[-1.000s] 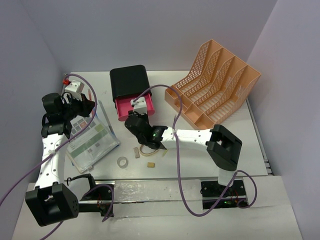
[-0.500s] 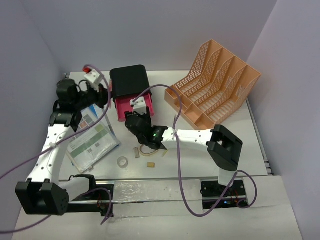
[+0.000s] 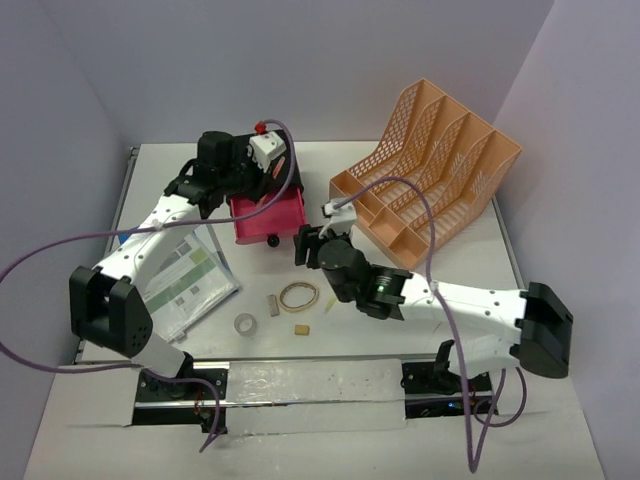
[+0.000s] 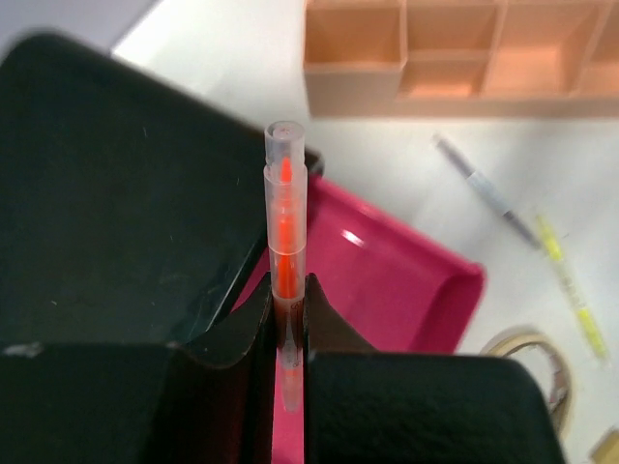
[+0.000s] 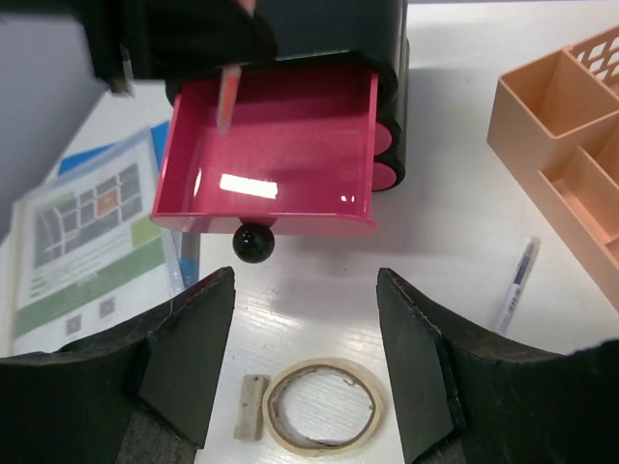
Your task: Organize the desk
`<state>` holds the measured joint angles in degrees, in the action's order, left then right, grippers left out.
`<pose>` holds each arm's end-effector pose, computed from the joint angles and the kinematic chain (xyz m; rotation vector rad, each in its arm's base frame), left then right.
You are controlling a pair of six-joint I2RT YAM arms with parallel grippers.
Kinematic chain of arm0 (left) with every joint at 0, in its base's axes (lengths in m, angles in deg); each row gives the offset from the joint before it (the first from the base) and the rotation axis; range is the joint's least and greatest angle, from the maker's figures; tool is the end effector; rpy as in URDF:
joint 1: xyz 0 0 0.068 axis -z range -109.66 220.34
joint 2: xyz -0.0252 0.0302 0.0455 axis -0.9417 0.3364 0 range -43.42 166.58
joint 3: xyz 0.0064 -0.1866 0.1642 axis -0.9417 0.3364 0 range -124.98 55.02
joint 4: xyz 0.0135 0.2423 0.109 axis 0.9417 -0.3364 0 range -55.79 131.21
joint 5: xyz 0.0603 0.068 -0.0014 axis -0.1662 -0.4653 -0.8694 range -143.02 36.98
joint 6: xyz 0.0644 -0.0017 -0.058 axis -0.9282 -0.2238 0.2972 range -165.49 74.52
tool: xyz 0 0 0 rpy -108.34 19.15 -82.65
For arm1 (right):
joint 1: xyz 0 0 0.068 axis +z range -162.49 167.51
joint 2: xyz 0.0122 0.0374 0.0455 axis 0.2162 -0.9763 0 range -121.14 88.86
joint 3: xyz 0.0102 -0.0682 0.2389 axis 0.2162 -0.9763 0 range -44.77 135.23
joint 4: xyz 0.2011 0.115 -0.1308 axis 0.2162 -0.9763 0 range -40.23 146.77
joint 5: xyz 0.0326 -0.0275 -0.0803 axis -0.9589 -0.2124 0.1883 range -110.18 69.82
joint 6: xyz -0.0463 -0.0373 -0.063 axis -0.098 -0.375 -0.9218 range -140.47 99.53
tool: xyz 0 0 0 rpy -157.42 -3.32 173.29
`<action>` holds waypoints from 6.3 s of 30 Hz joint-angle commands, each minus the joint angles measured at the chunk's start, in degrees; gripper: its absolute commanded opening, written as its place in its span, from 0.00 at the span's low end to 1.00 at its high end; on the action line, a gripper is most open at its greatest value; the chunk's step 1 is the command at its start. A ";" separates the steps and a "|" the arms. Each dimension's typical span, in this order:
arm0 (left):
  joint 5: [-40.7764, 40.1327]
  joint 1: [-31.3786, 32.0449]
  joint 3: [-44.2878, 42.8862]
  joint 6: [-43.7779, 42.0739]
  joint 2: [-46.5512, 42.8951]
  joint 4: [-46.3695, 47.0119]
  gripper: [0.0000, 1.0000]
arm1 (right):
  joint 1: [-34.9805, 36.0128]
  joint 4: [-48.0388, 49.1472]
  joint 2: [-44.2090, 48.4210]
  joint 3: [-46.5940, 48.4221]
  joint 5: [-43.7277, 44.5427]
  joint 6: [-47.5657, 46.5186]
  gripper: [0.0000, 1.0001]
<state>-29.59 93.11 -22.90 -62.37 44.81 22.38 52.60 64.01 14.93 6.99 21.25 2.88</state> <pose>0.3526 -0.1810 0.2963 0.9320 1.8475 -0.4873 0.1870 0.2824 0.2706 -0.1453 1.7816 0.4546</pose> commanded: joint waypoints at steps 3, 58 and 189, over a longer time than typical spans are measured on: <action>-8.39 1.93 0.04 -4.97 1.90 -2.91 0.07 | -0.90 0.84 7.20 -4.19 2.80 0.77 0.68; -4.48 -24.59 16.48 -1.66 -23.27 -6.05 0.57 | -11.79 -34.90 -22.53 2.21 -11.76 32.11 0.48; -7.36 -27.70 31.46 -2.17 -28.49 -2.39 0.59 | -23.38 -13.24 -0.87 4.17 -20.60 22.67 0.00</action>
<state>-33.94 65.74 6.34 -63.99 18.29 17.07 27.38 41.63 9.33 10.16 0.73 23.79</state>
